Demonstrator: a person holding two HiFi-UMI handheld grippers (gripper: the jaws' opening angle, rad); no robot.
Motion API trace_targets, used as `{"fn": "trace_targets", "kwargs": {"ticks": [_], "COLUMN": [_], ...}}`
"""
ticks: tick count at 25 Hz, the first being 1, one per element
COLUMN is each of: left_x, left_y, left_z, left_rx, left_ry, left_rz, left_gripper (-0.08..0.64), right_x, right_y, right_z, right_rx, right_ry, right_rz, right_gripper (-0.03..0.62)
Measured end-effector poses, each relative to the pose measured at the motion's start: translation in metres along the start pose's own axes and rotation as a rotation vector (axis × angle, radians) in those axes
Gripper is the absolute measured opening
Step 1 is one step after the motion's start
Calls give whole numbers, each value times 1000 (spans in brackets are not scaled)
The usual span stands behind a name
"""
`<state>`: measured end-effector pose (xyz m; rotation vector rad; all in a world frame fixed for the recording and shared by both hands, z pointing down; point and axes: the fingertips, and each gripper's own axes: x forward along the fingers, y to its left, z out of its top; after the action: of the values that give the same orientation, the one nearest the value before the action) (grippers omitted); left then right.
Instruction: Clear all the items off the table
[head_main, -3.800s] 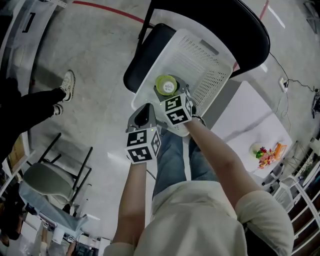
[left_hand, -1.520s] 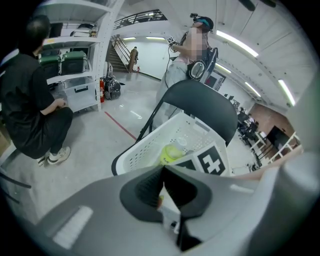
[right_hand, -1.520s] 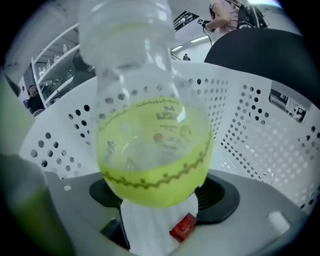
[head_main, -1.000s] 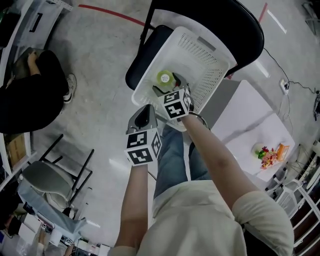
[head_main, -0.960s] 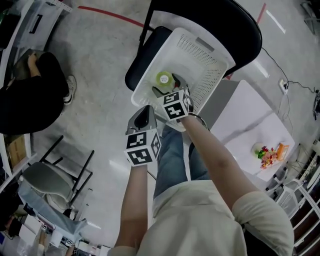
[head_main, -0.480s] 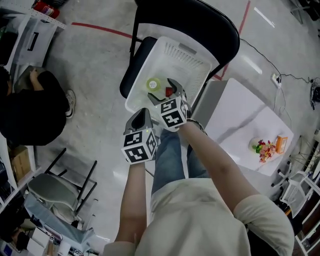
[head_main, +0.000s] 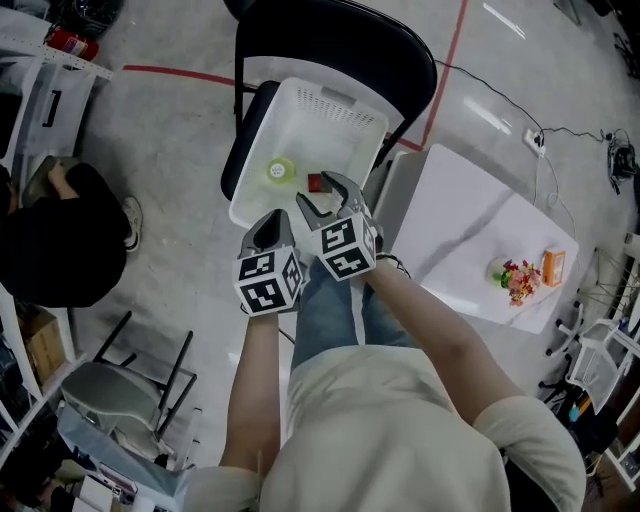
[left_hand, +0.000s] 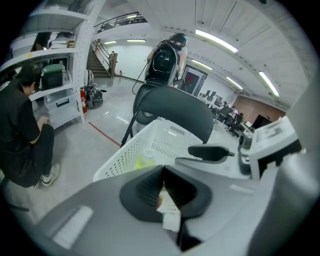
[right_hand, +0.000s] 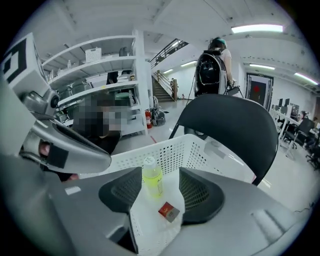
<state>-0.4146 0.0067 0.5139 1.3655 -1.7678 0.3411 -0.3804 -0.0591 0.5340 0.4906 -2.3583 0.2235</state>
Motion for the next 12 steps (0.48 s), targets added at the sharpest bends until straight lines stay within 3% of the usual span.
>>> {"fn": "trace_targets", "kwargs": {"ticks": [6,12], "left_x": [-3,-3], "left_y": [-24,-53], "left_z": [3,9], "left_rx": [43,116], "left_ry": [10,27], "left_rz": [-33,-88], "left_gripper": [8,8], "right_x": [-41,-75], "right_y": [-10,-28], "right_z": [3,5], "right_rx": [47,64], "right_ry": [-30,-40], "right_rz": [-48,-108], "right_gripper": [97,13]}}
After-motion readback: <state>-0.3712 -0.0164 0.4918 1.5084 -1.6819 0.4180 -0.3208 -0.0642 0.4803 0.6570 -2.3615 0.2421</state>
